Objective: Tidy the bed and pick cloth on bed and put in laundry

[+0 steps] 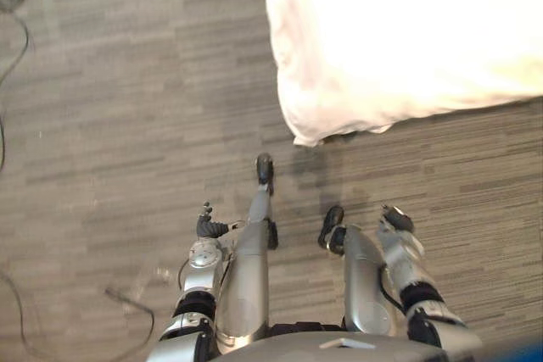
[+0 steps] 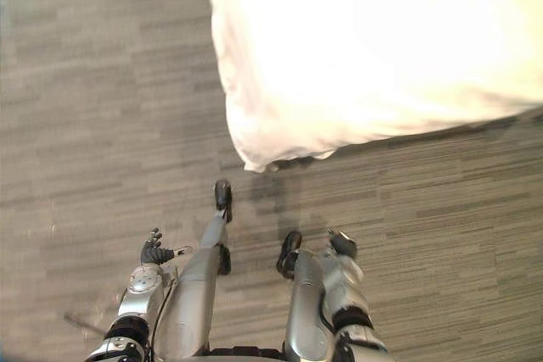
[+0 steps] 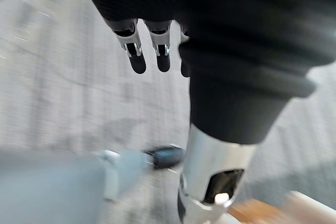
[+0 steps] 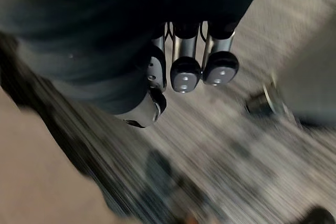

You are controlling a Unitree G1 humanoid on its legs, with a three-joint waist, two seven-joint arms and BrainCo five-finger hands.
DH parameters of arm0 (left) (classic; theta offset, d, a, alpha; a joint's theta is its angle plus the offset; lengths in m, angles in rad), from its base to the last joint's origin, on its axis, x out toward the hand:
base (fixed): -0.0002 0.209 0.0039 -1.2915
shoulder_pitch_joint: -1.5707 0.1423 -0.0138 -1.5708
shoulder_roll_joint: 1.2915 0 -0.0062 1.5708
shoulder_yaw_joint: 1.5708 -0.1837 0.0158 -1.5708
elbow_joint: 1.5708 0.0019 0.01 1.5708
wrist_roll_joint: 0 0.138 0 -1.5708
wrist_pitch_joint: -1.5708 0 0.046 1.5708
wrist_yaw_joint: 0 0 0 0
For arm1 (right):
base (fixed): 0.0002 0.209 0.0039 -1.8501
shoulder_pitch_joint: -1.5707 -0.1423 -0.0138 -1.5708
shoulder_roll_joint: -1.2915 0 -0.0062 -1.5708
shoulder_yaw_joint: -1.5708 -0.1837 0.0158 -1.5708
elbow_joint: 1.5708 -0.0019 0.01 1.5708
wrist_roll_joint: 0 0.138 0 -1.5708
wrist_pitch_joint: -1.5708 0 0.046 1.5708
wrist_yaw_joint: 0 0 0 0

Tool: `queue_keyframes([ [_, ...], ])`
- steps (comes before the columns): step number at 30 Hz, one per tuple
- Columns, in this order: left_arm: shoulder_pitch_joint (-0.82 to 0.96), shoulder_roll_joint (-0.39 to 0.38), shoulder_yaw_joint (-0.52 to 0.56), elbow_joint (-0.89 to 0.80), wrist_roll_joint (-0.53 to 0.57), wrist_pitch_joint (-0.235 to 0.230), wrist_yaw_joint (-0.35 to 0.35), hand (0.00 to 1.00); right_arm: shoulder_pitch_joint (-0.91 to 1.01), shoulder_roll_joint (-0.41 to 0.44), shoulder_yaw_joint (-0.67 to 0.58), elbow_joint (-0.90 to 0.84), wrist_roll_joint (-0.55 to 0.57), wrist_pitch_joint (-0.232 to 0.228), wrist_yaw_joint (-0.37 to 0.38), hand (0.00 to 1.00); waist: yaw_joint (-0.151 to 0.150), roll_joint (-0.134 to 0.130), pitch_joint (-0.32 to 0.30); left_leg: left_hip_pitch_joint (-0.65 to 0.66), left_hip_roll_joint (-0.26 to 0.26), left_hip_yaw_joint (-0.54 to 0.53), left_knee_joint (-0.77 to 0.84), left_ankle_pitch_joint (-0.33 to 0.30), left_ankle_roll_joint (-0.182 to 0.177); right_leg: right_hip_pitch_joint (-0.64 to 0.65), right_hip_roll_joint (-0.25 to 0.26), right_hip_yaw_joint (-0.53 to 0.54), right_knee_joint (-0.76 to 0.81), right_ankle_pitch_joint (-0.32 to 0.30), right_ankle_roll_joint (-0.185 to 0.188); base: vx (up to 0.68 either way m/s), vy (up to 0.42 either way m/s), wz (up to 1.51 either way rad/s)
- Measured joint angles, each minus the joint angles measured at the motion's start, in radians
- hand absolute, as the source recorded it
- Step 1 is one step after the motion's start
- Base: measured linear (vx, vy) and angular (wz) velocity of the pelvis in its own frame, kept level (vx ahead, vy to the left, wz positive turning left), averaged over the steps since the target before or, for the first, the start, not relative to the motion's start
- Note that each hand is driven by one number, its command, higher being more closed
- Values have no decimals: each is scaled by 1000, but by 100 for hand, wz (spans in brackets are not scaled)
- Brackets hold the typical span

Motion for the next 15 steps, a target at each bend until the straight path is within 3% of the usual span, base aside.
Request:
queue_keyframes([
  [3,15,7,12,4,0,16,-16,0,63,-2,-98,-47,6,17,-1,100,0,2,-83,64,23,33,0,-20,0,79,30,22,-79,29,4,96,-36,-39],
  [5,49,10,5,7,1,18,-18,0,103,-40,-153,-184,-9,27,-28,100,-1,10,-138,120,31,72,0,-53,1,146,43,53,-149,55,10,107,21,-49],
  [6,61,12,-2,7,1,18,-19,0,111,-56,-158,-236,-34,28,-41,100,-1,14,-150,131,31,81,0,-59,1,156,44,61,-163,60,12,116,54,-57],
  [7,90,14,-17,16,6,19,-25,0,113,-106,-180,-395,-151,23,-96,100,-6,25,-170,160,30,101,-1,-81,-1,187,45,83,-198,74,19,84,44,-40],
  [8,97,15,-24,23,11,19,-26,0,111,-124,-183,-444,-194,22,-115,100,-10,30,-177,165,30,103,-1,-83,1,194,45,87,-210,79,21,85,42,-34],
  [12,138,22,-56,84,14,21,-25,0,8,-211,-151,-580,-335,8,-174,100,-35,39,-193,207,19,112,-1,-84,2,257,51,114,-286,117,35,88,18,-21],
  [15,149,30,-115,120,32,22,-25,0,-70,-233,-15,-649,-376,-10,-176,100,-34,48,-202,225,14,93,0,-84,2,291,56,123,-330,137,38,59,-14,-9],
])
